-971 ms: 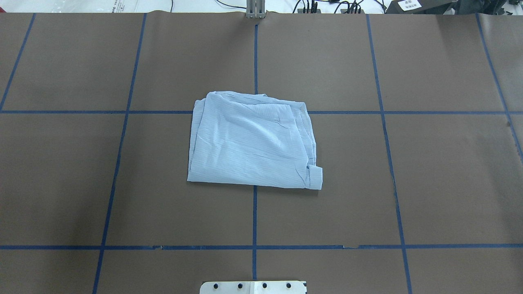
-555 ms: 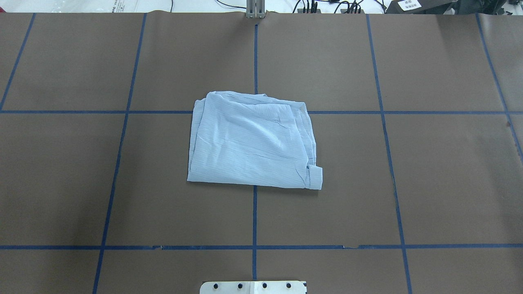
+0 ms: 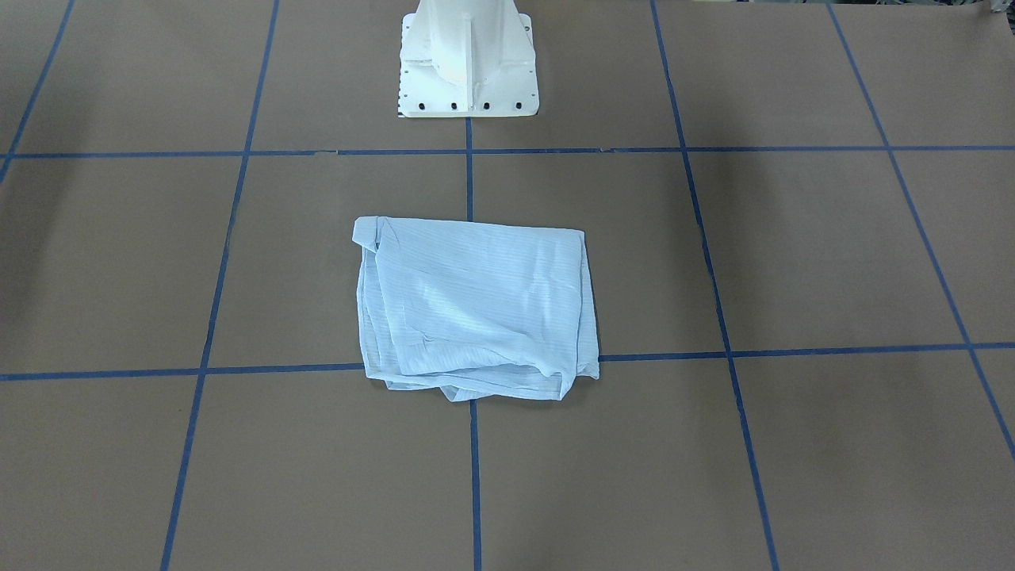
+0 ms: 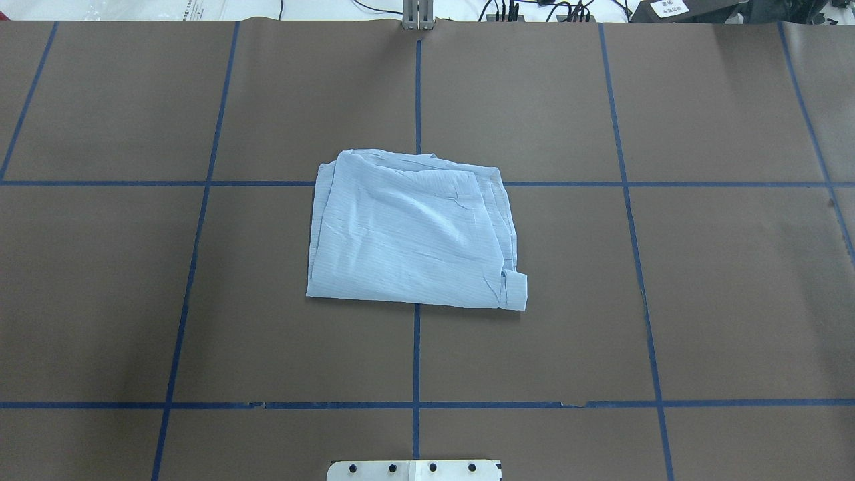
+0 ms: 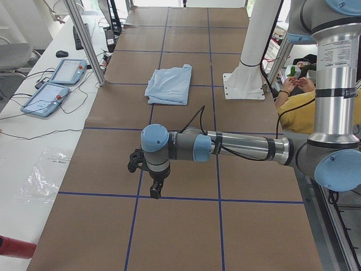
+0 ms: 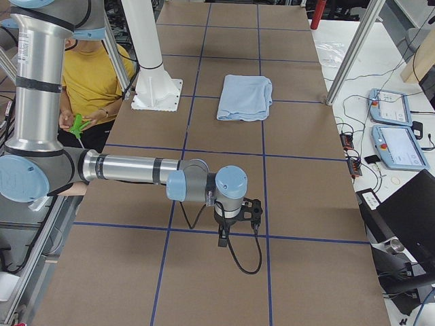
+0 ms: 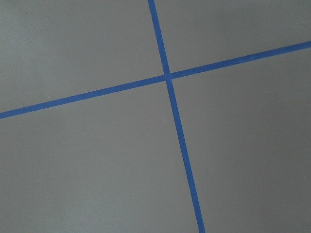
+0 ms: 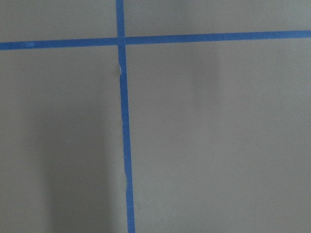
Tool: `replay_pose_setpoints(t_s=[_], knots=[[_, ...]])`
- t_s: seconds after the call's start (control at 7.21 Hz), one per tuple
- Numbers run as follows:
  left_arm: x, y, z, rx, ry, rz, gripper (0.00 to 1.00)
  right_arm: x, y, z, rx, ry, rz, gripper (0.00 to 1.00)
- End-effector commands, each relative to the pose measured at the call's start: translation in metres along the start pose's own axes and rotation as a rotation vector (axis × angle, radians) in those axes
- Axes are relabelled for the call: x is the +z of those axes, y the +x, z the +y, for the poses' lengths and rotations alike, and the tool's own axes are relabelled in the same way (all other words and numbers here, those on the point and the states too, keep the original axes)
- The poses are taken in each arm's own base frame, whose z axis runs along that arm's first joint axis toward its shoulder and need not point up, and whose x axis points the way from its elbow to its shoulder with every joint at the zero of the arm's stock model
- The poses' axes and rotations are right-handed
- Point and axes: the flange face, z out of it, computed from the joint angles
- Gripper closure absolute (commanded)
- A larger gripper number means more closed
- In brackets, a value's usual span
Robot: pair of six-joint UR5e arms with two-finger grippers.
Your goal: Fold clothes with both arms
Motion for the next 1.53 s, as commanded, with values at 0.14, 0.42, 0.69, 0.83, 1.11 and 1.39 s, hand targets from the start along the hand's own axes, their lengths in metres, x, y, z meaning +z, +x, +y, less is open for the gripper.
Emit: replay_pose_setpoints(t_s=[0.14, 0.42, 0.69, 0.83, 1.11, 1.39], knots=[[0.0004, -0.0010, 0.0012, -0.002, -0.001, 0.000, 0.00, -0.0012, -0.0011, -0.0004, -0.003, 0.002, 0.000, 0.00], [0.0015, -0.0018, 0.0022, -0.007, -0.003, 0.000, 0.00, -0.0028, -0.0025, -0.0028, -0.007, 0.007, 0.001, 0.00], [0.0031, -0.0032, 0.0027, -0.009, -0.006, 0.001, 0.00, -0.0028, -0.0025, -0.0028, -0.006, 0.007, 0.001, 0.00], [0.0036, -0.0035, 0.0035, -0.010, -0.007, 0.001, 0.00, -0.0027, -0.0025, -0.0034, -0.006, 0.007, 0.001, 0.00], [0.0058, -0.0054, 0.0043, -0.014, -0.012, 0.002, 0.00, -0.0027, -0.0025, -0.0034, -0.006, 0.007, 0.001, 0.00], [0.0065, -0.0062, 0.0046, -0.016, -0.014, 0.001, 0.00, -0.0021, -0.0020, -0.0040, -0.003, 0.006, 0.001, 0.00]])
